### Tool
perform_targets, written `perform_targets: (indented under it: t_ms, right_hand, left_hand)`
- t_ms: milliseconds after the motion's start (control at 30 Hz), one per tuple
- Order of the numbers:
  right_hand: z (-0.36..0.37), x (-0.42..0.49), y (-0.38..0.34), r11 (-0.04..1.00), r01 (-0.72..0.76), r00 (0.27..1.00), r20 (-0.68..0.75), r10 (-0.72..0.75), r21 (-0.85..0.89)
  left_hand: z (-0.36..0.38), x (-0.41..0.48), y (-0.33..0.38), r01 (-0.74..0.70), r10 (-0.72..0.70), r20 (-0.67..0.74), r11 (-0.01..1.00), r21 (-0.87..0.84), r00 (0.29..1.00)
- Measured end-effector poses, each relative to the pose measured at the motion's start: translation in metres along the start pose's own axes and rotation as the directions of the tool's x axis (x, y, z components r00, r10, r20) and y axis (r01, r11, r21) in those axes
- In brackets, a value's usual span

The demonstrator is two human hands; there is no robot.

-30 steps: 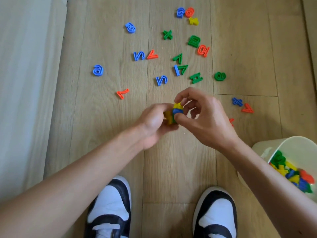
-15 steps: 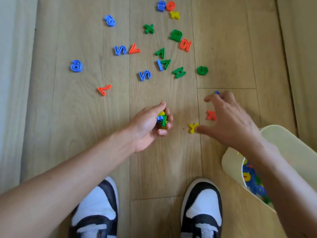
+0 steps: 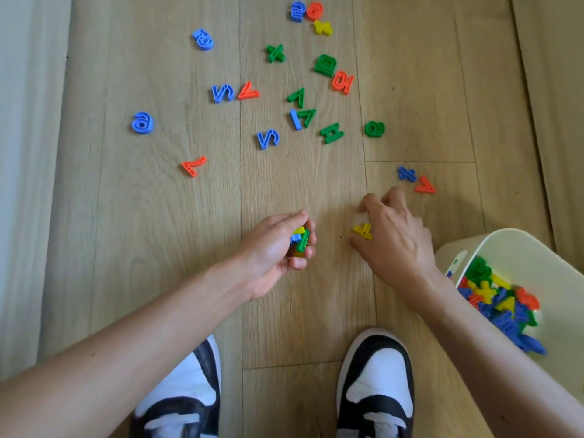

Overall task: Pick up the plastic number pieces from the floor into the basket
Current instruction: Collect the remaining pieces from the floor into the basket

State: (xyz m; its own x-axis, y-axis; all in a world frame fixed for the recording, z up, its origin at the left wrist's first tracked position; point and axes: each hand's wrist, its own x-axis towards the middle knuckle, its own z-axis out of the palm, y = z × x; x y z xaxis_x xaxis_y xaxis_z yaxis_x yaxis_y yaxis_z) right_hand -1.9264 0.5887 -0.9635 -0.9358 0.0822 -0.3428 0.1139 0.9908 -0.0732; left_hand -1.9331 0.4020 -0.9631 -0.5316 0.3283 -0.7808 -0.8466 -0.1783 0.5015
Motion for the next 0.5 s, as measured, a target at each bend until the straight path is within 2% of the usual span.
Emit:
perform_targets:
  t_ms: [167, 500]
  right_hand:
    - [-0.0026, 0.0028, 0.0058, 0.995, 0.007, 1.000, 0.000, -0.008, 0.096]
    - [-0.0035, 0.0045, 0.0096, 0.996, -0.004, 0.999, 0.033, 0.000, 0.093]
  left_hand:
    - [-0.0017, -0.0006, -0.0034, 0.005, -0.005, -0.004, 1.000, 0.010, 1.000]
    - [0.0046, 0.0019, -0.0052, 0.037, -0.036, 0.018, 0.998, -0.047, 0.999]
